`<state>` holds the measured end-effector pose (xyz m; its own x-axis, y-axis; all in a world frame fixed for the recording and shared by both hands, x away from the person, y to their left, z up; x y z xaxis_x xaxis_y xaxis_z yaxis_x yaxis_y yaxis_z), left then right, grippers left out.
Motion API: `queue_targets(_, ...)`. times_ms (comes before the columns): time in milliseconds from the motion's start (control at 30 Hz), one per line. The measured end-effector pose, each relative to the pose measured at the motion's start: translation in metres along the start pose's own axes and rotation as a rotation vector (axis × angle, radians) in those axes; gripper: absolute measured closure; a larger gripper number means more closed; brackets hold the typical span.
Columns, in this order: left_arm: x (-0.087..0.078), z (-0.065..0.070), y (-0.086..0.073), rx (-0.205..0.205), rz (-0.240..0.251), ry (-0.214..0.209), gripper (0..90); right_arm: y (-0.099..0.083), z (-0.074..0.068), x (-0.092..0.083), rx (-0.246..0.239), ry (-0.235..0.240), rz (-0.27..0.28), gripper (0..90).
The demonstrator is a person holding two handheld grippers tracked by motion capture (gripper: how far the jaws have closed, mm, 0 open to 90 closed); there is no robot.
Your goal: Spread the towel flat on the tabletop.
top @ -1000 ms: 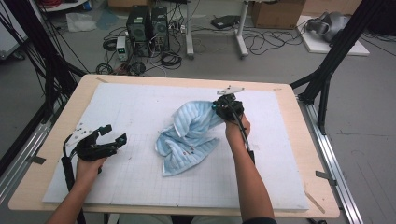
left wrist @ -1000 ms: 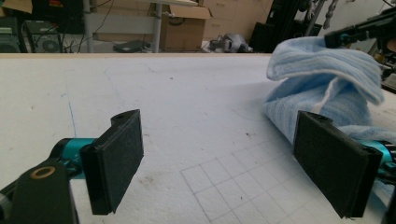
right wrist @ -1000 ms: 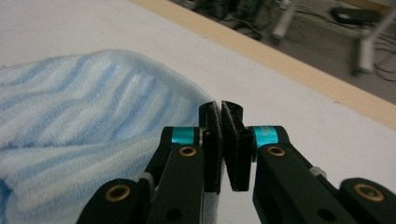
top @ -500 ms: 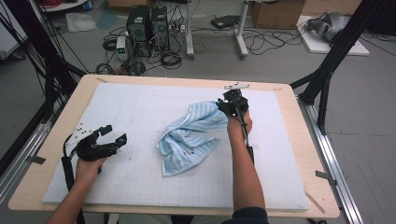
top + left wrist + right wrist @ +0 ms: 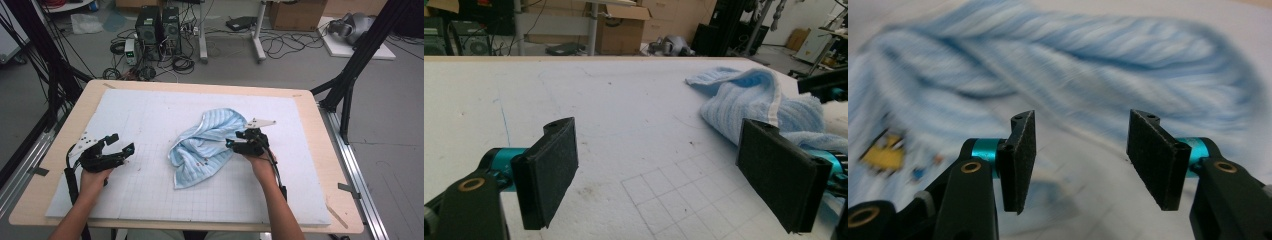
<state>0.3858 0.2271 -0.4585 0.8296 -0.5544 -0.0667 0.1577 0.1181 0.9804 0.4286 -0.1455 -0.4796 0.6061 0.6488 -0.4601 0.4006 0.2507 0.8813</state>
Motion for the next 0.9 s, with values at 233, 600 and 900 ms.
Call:
queue_targets(233,-0.001,0.0,0.0,0.002,-0.001,0.001,17.4,-0.028,-0.019,0.006,-0.109,0.057,-0.122,76.0)
queue_targets(600,-0.001,-0.002,0.0,-0.005,-0.001,0.01,17.4,-0.05,-0.001,-0.067,-0.063,-0.064,-0.081,85.6)
queue_targets(900,-0.001,-0.001,-0.001,-0.002,-0.005,0.011,17.4,-0.083,0.012,-0.118,-0.037,-0.188,-0.163,85.7)
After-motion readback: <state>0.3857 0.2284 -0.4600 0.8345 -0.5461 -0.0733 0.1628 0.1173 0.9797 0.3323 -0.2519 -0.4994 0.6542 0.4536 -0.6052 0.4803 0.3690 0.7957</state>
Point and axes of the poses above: each handheld gripper's, and its own axes: x roughly forward along the jaws, y roughly out of its top, z roughly to its right, the point moved 9 cm from there along x, roughly forward along the jaws, and after that the axes turned 8 degrees about z, right-handed, at the moved point
